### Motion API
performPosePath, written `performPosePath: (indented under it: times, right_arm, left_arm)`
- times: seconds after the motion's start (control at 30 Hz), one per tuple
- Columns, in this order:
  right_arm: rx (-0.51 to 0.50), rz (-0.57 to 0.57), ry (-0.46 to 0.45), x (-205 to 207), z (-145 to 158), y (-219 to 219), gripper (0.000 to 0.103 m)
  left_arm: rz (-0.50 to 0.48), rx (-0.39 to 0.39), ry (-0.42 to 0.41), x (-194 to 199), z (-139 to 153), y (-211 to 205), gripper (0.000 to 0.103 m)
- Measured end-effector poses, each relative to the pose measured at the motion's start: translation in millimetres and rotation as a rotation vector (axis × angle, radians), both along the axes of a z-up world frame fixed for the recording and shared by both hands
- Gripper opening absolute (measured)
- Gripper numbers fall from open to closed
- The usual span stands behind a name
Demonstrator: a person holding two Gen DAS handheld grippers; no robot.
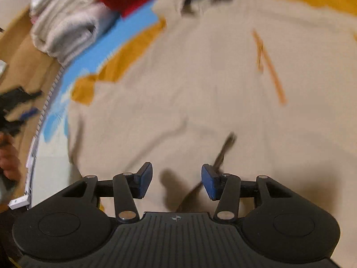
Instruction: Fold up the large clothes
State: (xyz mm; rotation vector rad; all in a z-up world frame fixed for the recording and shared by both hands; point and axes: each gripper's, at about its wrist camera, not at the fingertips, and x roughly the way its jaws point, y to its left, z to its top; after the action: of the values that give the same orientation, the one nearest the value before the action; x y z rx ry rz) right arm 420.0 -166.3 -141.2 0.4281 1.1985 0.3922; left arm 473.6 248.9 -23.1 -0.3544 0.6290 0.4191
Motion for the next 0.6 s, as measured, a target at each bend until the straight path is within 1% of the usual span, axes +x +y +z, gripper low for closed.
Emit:
performPosePath:
  times: [0.07, 0.1, 0.17, 0.23, 0.27, 0.33, 0.4, 0.43, 0.47, 0.53, 0.57, 0.6]
  right_arm:
    - [-0.059, 0.007, 0.005, -3.9, -4.4, 9.4, 0.038]
    - [-0.08, 0.007, -0.001, -6.1, -5.4, 13.6, 0.031]
    - [-0.096, 0.005, -0.015, -9.4, -4.2, 18.4, 0.023]
    - [-0.117, -0.005, -0.018, -11.9, -3.1, 20.6, 0.019]
    - [-0.134, -0.009, -0.008, -13.0, -2.0, 20.5, 0.018]
    - [-0.193, -0.036, 0.017, -10.4, 0.0, 17.7, 0.018]
    - [-0.187, -0.073, 0.041, -10.3, 1.9, 11.6, 0.032]
    - [-0.164, -0.064, 0.052, -10.5, -0.4, 9.9, 0.044]
    - [-0.152, -0.044, 0.056, -10.5, -3.0, 11.9, 0.049]
    - [-0.157, -0.035, 0.036, -11.8, -3.2, 16.3, 0.05]
    - [-0.135, -0.041, 0.03, -12.2, -2.9, 16.8, 0.05]
    - [-0.108, -0.041, 0.027, -12.5, -3.5, 17.4, 0.046]
  left_arm:
    - [0.007, 0.029, -0.015, 1.6, 5.2, -0.2, 0.051]
    - [0.01, 0.042, -0.019, 1.0, 6.4, -2.7, 0.051]
    - [0.011, 0.049, -0.023, -0.9, 7.4, -3.3, 0.051]
    - [0.018, 0.048, -0.026, -4.6, 13.9, -12.2, 0.051]
    - [0.02, 0.048, -0.027, -5.9, 13.7, -12.8, 0.051]
    - [0.021, 0.051, -0.027, -5.3, 13.4, -11.2, 0.051]
    - [0.02, 0.051, -0.024, -4.2, 12.6, -10.5, 0.051]
    - [0.017, 0.052, -0.022, -3.7, 11.5, -10.0, 0.051]
    - [0.017, 0.055, -0.019, -3.4, 10.6, -10.2, 0.051]
    - [0.018, 0.056, -0.014, -2.9, 7.9, -9.8, 0.051]
    - [0.019, 0.056, -0.012, -2.7, 6.9, -10.0, 0.051]
    - [0.021, 0.056, -0.011, -2.5, 6.4, -10.1, 0.051]
